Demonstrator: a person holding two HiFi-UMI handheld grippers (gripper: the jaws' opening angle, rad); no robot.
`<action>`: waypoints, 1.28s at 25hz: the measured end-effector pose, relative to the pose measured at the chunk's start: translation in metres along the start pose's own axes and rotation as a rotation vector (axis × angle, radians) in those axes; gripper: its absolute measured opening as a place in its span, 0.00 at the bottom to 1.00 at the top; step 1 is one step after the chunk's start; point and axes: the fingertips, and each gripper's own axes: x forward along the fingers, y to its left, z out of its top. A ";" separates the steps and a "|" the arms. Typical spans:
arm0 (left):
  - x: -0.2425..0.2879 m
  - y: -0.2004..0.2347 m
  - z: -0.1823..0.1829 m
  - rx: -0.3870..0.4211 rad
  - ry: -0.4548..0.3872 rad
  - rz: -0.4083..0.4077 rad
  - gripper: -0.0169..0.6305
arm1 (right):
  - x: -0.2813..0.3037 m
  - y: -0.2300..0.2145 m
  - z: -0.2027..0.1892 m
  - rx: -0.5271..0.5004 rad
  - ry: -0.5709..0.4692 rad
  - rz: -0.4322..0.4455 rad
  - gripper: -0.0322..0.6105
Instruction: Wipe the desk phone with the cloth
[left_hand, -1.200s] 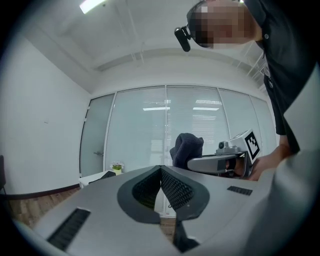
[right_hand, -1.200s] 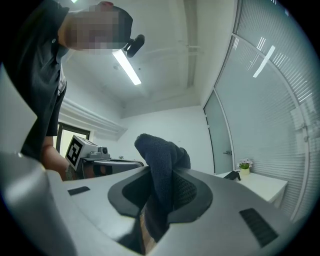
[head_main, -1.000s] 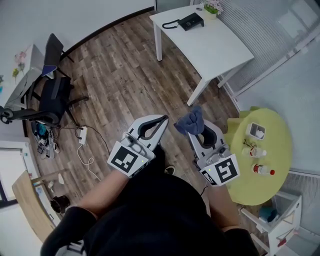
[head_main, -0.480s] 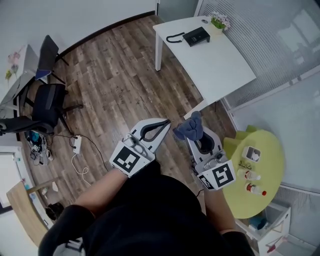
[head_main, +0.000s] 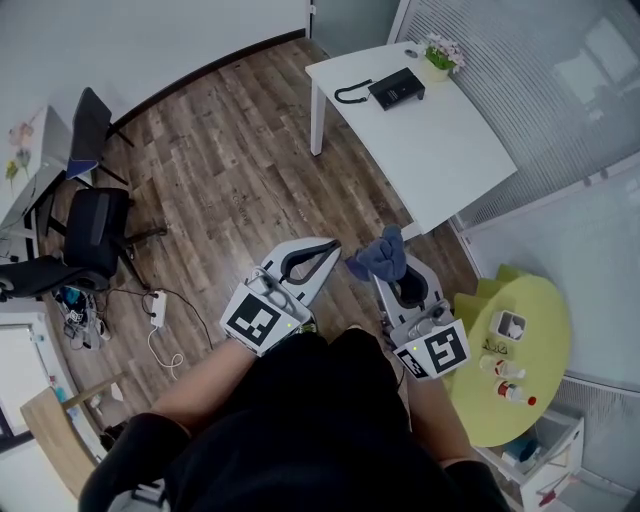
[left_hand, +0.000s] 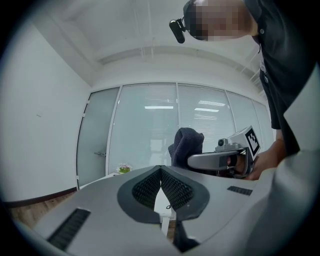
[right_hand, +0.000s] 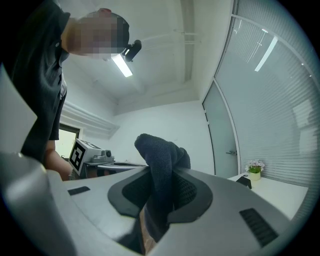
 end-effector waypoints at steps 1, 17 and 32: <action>0.003 0.005 0.000 0.001 0.003 0.003 0.04 | 0.004 -0.004 0.000 0.003 -0.002 0.000 0.20; 0.082 0.098 0.012 0.020 0.008 0.078 0.04 | 0.093 -0.095 0.002 0.012 -0.020 0.086 0.20; 0.174 0.161 0.009 0.010 0.051 0.125 0.04 | 0.149 -0.191 0.002 0.076 0.007 0.137 0.20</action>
